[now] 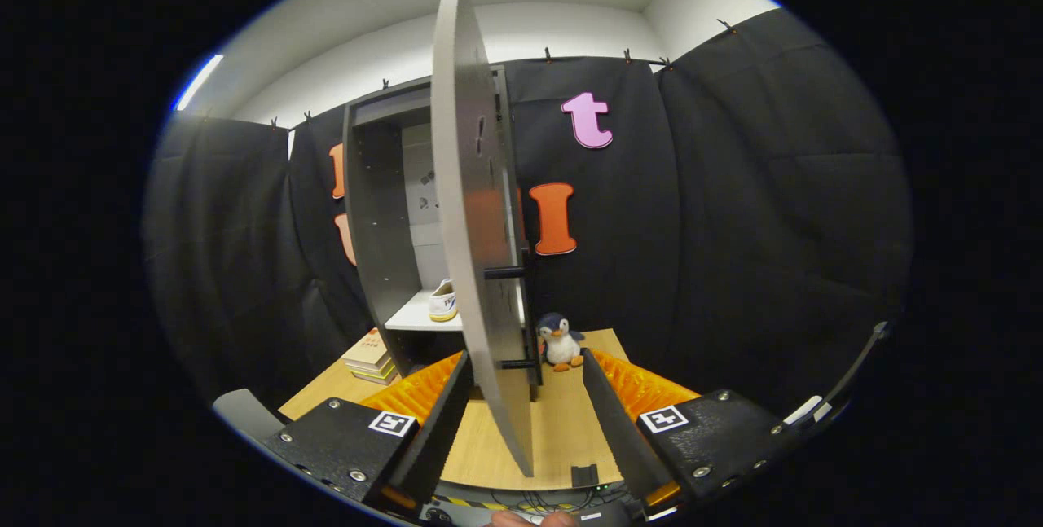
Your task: Open the shoe cabinet door, grab the shoes and put them into the shoe cabinet, then close the shoe cabinet door.
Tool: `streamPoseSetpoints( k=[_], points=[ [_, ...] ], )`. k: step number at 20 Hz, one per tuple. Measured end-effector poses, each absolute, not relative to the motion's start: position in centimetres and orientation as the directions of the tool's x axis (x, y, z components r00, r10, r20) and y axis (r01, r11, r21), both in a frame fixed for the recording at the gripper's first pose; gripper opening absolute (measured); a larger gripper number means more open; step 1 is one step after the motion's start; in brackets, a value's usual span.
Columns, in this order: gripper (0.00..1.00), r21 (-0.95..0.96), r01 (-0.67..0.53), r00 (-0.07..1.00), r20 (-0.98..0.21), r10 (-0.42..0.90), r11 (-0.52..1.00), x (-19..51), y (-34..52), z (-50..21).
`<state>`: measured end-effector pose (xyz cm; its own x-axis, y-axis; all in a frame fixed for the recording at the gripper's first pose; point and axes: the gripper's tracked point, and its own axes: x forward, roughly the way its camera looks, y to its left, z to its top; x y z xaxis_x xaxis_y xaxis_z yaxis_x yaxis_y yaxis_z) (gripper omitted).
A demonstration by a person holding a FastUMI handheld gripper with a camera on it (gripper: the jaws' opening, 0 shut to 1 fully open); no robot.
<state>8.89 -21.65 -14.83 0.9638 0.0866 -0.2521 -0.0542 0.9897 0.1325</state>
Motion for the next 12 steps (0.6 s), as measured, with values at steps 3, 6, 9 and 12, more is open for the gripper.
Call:
streamPoseSetpoints(
  k=[3,6,9,12],
  points=[
    [0.85,0.105,-0.033,0.967,-0.249,0.059,0.994,10.1,-23.2,-14.9],
    [0.85,0.112,-0.047,0.964,-0.254,0.074,0.993,11.4,-23.2,-15.1],
    [0.85,0.061,-0.052,0.962,-0.267,0.066,0.997,13.1,-22.3,-16.3],
    [0.83,0.017,-0.081,0.958,-0.274,0.083,0.997,13.1,-21.7,-15.6]
  ],
)
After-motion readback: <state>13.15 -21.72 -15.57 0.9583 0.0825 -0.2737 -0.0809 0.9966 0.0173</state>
